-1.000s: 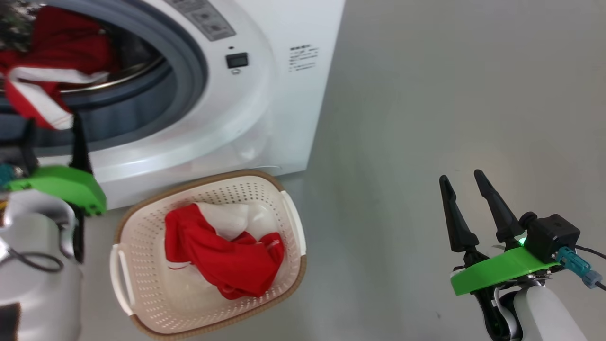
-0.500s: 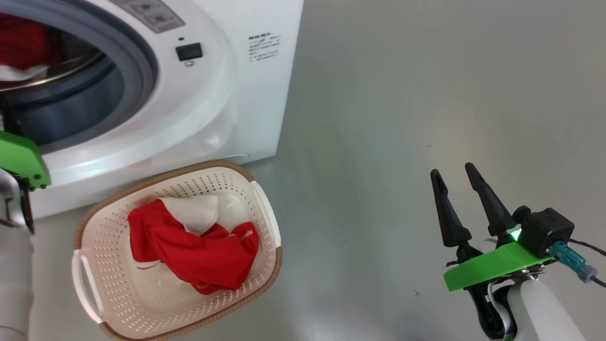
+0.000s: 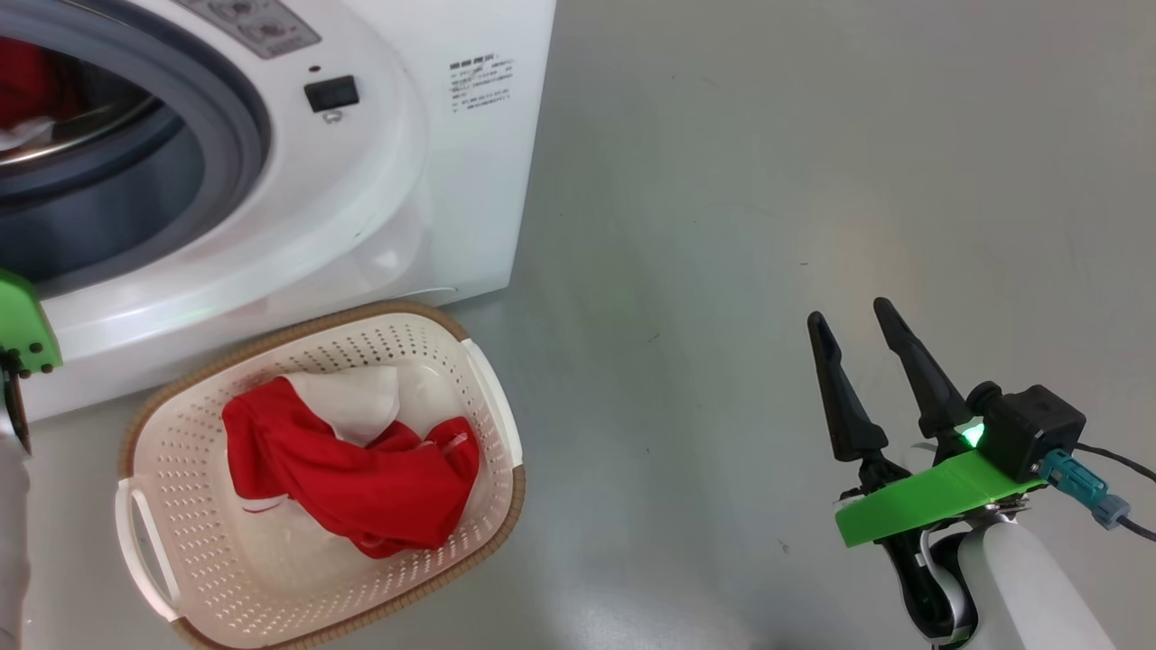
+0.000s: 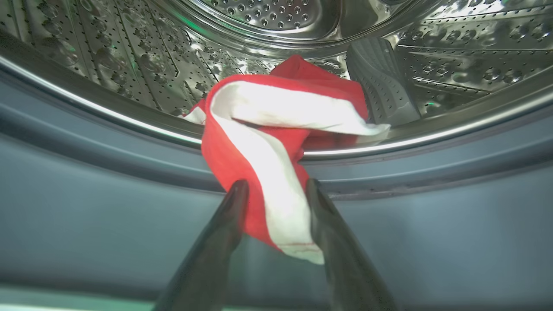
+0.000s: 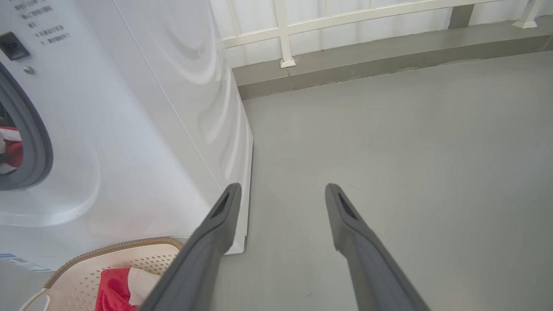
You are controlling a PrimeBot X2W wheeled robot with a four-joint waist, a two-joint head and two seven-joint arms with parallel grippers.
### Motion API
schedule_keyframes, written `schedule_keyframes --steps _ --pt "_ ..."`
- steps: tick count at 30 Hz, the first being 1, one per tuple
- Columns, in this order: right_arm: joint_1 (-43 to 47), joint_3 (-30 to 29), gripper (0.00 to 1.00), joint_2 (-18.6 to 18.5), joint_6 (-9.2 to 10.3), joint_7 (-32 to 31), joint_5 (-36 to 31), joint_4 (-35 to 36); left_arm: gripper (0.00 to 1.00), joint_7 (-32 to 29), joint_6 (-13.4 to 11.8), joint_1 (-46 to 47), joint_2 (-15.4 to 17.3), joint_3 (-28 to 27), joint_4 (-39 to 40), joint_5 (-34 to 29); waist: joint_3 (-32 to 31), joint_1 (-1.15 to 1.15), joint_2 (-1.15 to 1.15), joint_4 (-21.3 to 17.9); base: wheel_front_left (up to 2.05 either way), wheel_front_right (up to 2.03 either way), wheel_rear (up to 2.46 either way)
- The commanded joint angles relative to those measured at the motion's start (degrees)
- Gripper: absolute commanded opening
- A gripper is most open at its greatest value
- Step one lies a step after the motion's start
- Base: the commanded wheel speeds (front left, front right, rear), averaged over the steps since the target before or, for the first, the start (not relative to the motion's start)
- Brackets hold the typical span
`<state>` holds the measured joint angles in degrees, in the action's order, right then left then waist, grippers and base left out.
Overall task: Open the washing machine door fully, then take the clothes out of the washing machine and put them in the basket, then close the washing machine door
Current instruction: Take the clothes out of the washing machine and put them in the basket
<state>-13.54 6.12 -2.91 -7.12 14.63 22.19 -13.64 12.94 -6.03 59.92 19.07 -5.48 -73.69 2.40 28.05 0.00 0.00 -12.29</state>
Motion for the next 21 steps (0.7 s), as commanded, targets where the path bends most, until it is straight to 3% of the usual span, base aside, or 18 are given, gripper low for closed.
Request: schedule_keyframes --steps 1,2,3,10,21 --pt "-0.41 1.17 1.00 0.03 -0.36 0.37 0.75 1.21 0.31 0.28 -0.34 0.29 3.49 -0.59 0.71 -0.66 -0.06 0.00 0.00 0.04 0.00 0.00 0.00" --pt "-0.43 1.16 1.00 0.03 -0.36 0.37 0.77 1.18 0.08 0.38 -0.37 0.29 3.47 -0.59 0.64 -0.51 -0.12 0.00 0.00 0.09 0.00 0.00 0.00" --pt "-0.43 1.16 1.00 0.03 -0.36 0.37 0.77 1.12 0.00 0.50 -0.27 0.25 3.42 -0.56 0.58 -0.37 -0.21 0.00 0.00 0.15 0.00 0.00 0.00" --pt "-0.35 0.87 1.00 0.03 -0.36 0.37 0.38 0.62 0.00 1.97 1.04 -1.58 2.12 -1.54 3.81 1.88 -2.02 0.00 0.00 1.20 0.00 0.00 0.00" --pt "2.30 -0.41 1.00 0.03 -0.36 0.37 -0.51 -0.16 0.00 2.05 4.49 -20.60 -4.75 -6.19 37.31 5.04 -7.10 0.00 0.00 4.43 0.00 0.00 0.00"
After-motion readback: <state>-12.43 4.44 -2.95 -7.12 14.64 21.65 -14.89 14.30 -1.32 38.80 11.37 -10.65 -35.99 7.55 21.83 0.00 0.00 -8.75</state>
